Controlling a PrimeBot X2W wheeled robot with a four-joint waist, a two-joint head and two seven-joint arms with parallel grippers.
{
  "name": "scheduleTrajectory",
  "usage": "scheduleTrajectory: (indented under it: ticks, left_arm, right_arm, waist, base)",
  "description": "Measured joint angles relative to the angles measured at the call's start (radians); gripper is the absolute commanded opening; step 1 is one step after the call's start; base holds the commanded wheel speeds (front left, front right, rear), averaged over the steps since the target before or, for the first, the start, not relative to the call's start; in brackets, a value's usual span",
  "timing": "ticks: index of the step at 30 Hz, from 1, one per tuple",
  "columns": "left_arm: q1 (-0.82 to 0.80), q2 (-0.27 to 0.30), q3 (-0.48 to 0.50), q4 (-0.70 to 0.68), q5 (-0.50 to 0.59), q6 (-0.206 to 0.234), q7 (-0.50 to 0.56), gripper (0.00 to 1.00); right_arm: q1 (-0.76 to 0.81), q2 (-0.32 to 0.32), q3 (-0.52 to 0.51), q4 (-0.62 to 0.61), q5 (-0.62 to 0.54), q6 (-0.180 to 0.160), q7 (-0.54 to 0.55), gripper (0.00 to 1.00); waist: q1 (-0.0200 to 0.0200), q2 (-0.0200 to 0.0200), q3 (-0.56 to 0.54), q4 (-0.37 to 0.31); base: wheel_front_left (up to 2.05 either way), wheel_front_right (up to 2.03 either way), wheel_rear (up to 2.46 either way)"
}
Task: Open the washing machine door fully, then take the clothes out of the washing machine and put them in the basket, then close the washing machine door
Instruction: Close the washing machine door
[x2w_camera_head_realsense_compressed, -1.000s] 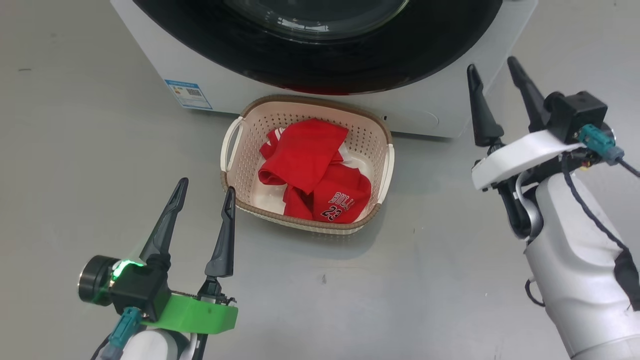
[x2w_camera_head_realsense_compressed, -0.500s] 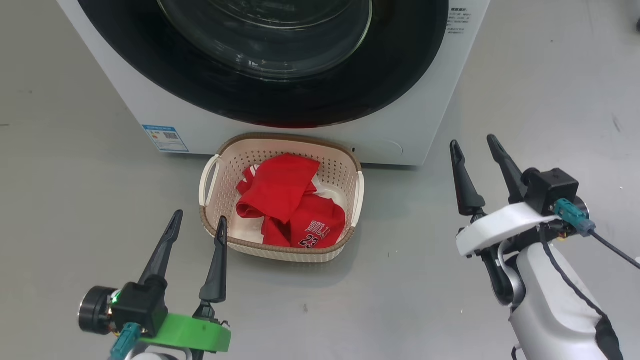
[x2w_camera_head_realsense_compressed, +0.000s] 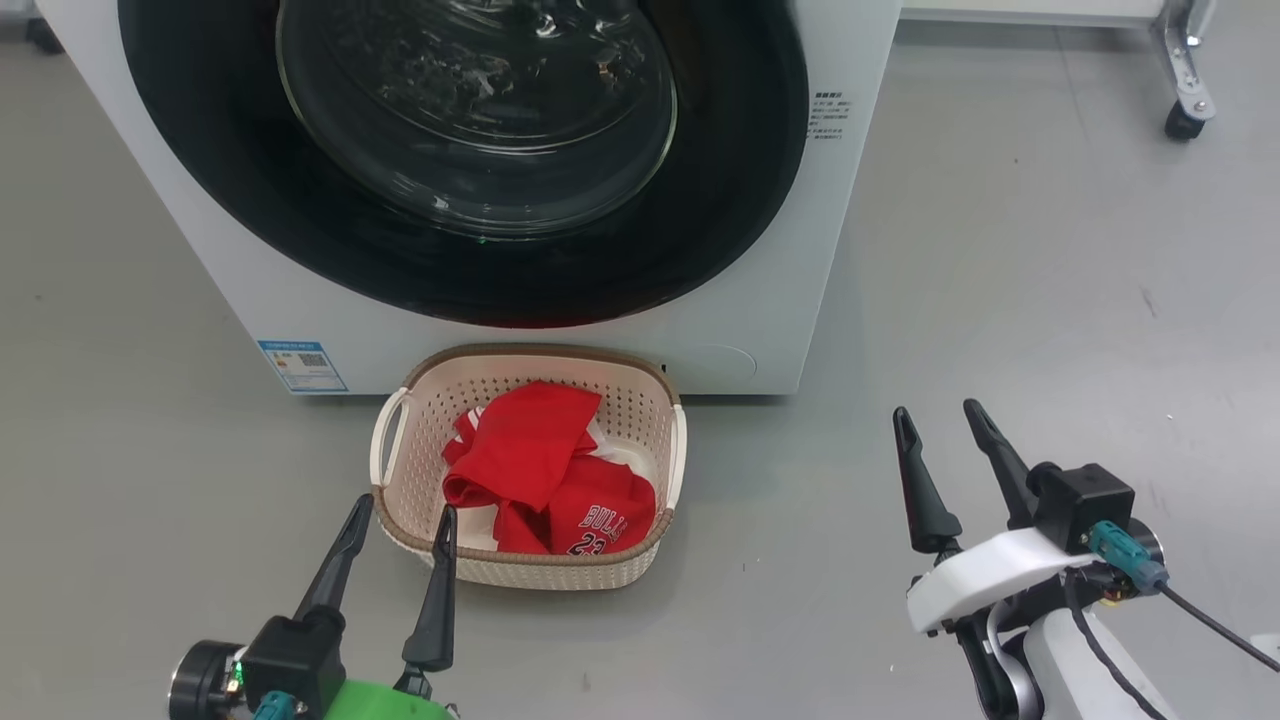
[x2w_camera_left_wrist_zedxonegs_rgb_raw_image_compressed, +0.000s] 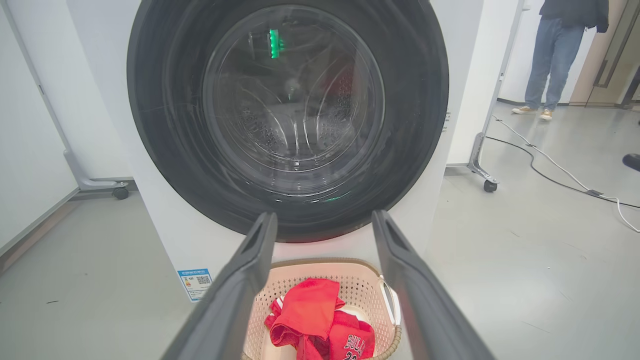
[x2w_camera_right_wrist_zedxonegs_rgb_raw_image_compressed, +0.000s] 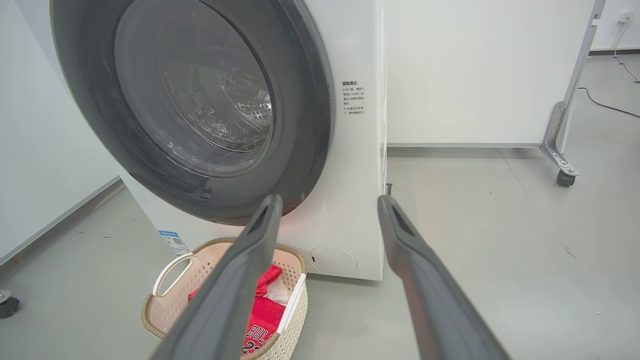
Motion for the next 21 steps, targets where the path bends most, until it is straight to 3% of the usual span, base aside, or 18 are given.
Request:
scheduleTrajectory:
  ticks: [21]
  left_arm:
    - [0.090, 0.002, -0.008, -0.002, -0.021, 0.009, 0.026, 1.00]
  right_arm:
    - [0.189, 0.006, 0.016, -0.114, -0.023, -0.052, 0.000, 1.00]
  waist:
    - [0.0000, 0.0000, -0.106, -0.049]
  base:
    - [0.00, 0.00, 0.00]
